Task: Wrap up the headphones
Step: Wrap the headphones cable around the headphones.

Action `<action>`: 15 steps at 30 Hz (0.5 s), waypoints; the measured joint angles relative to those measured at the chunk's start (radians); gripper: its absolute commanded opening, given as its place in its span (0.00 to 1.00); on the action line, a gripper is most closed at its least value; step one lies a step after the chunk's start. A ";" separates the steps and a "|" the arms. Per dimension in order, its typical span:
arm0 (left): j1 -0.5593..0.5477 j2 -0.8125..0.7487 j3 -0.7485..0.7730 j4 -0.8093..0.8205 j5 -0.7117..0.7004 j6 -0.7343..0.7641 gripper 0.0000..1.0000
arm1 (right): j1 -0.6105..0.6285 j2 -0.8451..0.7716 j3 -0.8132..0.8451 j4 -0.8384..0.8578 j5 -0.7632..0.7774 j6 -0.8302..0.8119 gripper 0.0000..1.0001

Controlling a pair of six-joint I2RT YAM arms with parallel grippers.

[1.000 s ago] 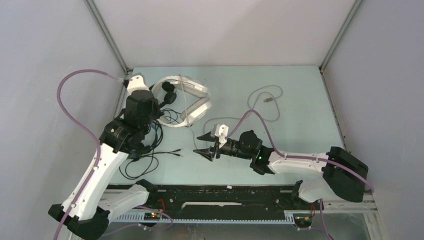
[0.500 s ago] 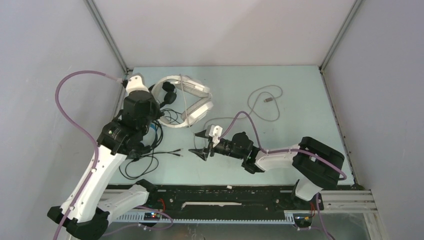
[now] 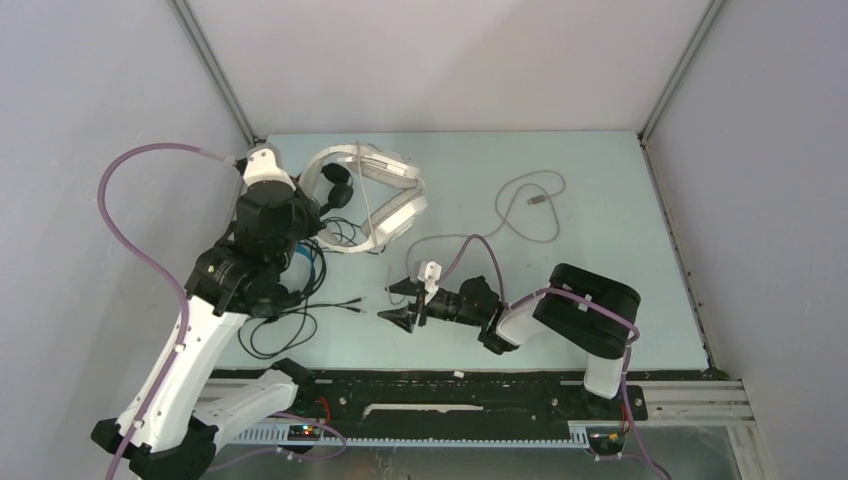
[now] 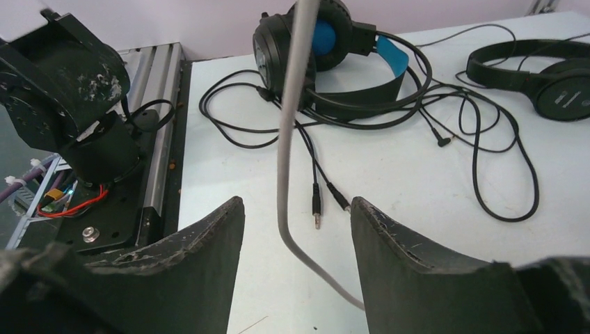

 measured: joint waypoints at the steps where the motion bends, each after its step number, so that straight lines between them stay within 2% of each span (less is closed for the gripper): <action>1: 0.000 -0.001 0.001 0.001 0.001 -0.002 0.00 | -0.002 0.011 0.000 0.008 -0.006 0.005 0.59; 9: 0.003 -0.004 0.001 0.000 0.042 -0.021 0.00 | -0.021 0.089 0.007 0.029 -0.047 0.023 0.52; 15: 0.006 -0.013 0.001 0.000 0.072 -0.042 0.00 | -0.033 0.112 0.039 0.040 -0.064 0.019 0.54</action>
